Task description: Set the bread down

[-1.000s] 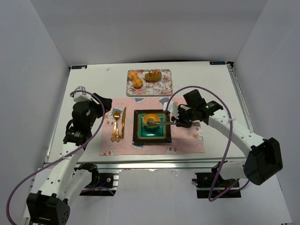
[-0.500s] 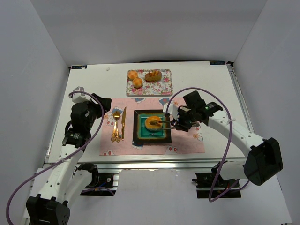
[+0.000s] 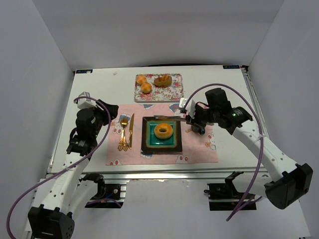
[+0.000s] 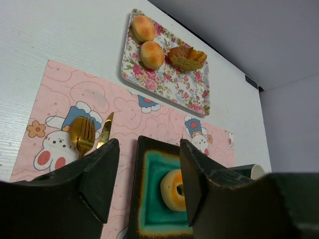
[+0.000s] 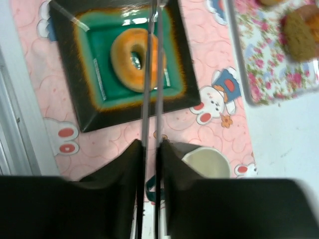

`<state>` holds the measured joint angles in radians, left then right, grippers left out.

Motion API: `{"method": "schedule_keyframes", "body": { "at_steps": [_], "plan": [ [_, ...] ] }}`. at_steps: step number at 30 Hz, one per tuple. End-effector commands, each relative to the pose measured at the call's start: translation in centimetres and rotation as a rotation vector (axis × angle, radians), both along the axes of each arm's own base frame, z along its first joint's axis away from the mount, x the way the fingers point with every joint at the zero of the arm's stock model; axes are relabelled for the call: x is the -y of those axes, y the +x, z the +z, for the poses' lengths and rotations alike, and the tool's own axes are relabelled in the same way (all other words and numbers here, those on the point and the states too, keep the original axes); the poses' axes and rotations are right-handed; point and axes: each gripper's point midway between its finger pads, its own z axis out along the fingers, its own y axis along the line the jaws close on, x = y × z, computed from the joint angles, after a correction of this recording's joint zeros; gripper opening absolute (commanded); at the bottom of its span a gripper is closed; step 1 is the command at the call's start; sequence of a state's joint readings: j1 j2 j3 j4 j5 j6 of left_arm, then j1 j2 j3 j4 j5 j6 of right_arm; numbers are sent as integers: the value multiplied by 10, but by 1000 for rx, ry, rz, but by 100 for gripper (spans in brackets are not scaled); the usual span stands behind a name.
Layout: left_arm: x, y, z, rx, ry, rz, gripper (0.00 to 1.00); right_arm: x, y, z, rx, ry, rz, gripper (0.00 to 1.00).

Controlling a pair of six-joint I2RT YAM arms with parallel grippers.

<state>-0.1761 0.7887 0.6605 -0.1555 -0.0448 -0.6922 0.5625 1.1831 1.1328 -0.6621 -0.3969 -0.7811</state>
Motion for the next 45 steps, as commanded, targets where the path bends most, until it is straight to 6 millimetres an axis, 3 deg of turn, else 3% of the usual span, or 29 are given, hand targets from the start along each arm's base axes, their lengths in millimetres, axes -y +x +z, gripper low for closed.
{"method": "schedule_keyframes", "body": {
  "at_steps": [1,2,3,5,6,9,11,12,13,15,16,21,24,28,29,32,35,36,38,39,41,45],
  "plan": [
    [5,2,5,16,-16,-23,60,11,32,38,14,153,-202,20],
    [7,2,6,23,-21,-31,42,19,41,39,-5,174,-261,8],
    [9,3,4,16,-26,-39,28,41,60,42,-6,204,-358,2],
    [11,4,-1,3,-37,-46,0,67,79,36,-67,262,-526,0],
    [20,4,-5,-11,-49,-92,0,97,90,27,-87,279,-634,0],
    [32,6,-10,-21,-67,-155,0,148,110,19,-84,364,-857,0],
    [44,7,-23,-65,-83,-220,16,189,124,-8,-19,368,-1065,0],
    [47,7,-28,-86,-89,-235,38,212,128,-21,30,326,-1182,0],
    [53,7,-39,-124,-95,-264,46,223,122,-59,1,269,-1245,0],
    [62,5,-48,-158,-71,-304,56,242,127,-78,28,243,-1317,0],
    [66,4,-52,-172,-60,-315,62,245,124,-103,-28,214,-1337,0],
    [89,-4,-76,-247,44,-387,67,256,121,-144,-136,179,-1380,0],
    [98,-8,-90,-284,98,-408,69,247,113,-166,-234,127,-1318,0],
    [106,-11,-102,-306,121,-421,69,243,97,-196,-378,55,-1276,23],
    [109,-12,-103,-308,125,-426,70,245,95,-200,-391,40,-1273,36],
    [110,-11,-107,-321,146,-431,70,252,94,-201,-409,37,-1285,55],
    [111,-10,-108,-328,167,-441,70,258,100,-187,-387,57,-1284,68],
    [111,-10,-109,-331,171,-445,70,259,108,-173,-354,75,-1277,75],
    [113,-8,-109,-335,179,-451,70,260,111,-159,-333,81,-1266,80],
    [113,-8,-109,-335,180,-453,70,263,119,-141,-290,90,-1265,89],
    [116,-6,-108,-327,179,-461,70,265,120,-128,-284,77,-1272,90],
    [122,-3,-107,-316,188,-478,70,269,139,-78,-202,146,-1307,90]
  ]
}}
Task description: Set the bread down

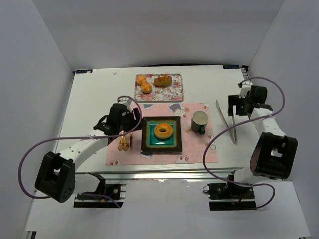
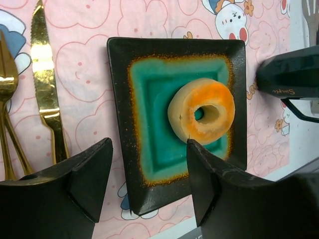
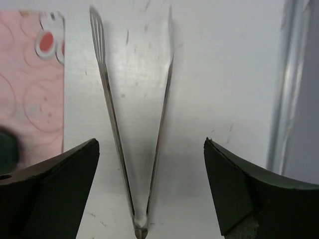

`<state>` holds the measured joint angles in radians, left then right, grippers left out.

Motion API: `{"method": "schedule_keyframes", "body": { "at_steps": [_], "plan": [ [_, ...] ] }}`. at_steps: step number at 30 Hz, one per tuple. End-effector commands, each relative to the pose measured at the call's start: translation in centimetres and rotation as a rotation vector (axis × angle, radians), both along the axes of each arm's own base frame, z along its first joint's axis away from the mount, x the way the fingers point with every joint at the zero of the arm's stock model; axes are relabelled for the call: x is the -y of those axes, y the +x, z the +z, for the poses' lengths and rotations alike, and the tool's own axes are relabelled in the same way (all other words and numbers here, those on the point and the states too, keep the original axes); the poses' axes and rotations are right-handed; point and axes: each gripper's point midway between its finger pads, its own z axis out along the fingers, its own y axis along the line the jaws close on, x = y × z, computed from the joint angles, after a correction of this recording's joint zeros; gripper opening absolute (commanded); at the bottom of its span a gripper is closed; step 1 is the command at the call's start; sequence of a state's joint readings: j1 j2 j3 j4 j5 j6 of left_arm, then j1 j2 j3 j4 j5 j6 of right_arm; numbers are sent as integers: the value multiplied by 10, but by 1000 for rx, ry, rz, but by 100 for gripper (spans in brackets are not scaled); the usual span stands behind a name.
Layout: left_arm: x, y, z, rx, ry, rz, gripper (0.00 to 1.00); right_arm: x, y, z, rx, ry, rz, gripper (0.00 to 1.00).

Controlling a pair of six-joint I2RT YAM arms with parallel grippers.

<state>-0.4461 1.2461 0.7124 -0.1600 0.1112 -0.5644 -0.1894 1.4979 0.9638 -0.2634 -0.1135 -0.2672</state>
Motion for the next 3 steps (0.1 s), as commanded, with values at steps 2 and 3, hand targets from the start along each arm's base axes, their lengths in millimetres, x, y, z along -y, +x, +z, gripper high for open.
{"method": "schedule_keyframes", "body": {
  "at_steps": [2,3],
  "plan": [
    [12,12,18,66,6,-42,70,0,24,70,147,4,-22,89],
    [14,12,18,71,7,-49,70,-2,27,79,169,11,-22,90]
  ]
}}
